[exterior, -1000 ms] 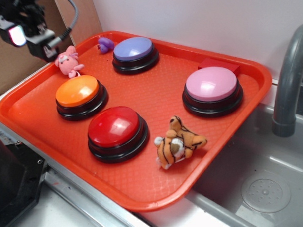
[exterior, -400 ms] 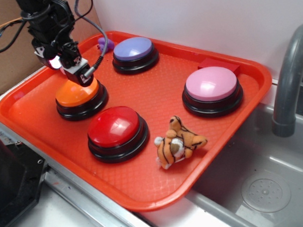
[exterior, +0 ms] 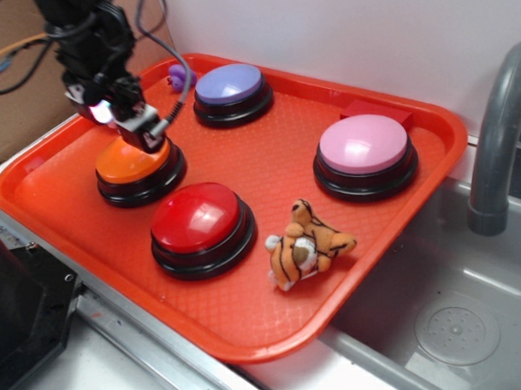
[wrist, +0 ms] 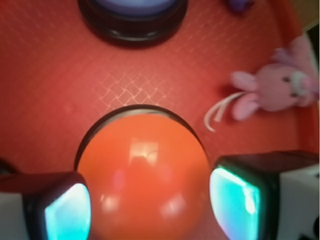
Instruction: Push the orange button.
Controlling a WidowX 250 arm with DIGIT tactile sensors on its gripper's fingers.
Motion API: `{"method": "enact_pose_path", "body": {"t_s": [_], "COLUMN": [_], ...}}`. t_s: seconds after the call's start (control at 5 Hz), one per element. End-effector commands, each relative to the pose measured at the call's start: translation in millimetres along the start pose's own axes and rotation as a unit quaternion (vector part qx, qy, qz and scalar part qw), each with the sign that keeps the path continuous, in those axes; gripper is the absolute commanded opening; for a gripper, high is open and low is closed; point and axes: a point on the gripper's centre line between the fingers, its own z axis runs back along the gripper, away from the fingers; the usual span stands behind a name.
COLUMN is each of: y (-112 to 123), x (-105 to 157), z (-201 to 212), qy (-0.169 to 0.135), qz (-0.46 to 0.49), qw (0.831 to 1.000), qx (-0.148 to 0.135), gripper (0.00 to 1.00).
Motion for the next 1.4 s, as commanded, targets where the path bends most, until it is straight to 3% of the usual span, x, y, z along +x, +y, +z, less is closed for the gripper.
{"method": "enact_pose_path", "body": {"t_s": [0.0, 0.4, 0.8, 1.0, 1.2], "y": [-6.3, -14.4, -13.8, -12.2, -8.6], "x": [28.0, 5.4, -12.9, -4.0, 2.0], "z": [-6.9, 42.9, 51.8, 53.2, 57.5], "qy": [0.023, -0.04, -0.064, -0.051, -0.051], "qz": [0.018, 0.007, 0.029, 0.022, 0.028], "qw": [0.999, 0.999, 0.997, 0.998, 0.998], "qx": [-0.022, 0.034, 0.023, 0.03, 0.012], "gripper": [1.0, 1.0, 1.0, 1.0, 1.0]}}
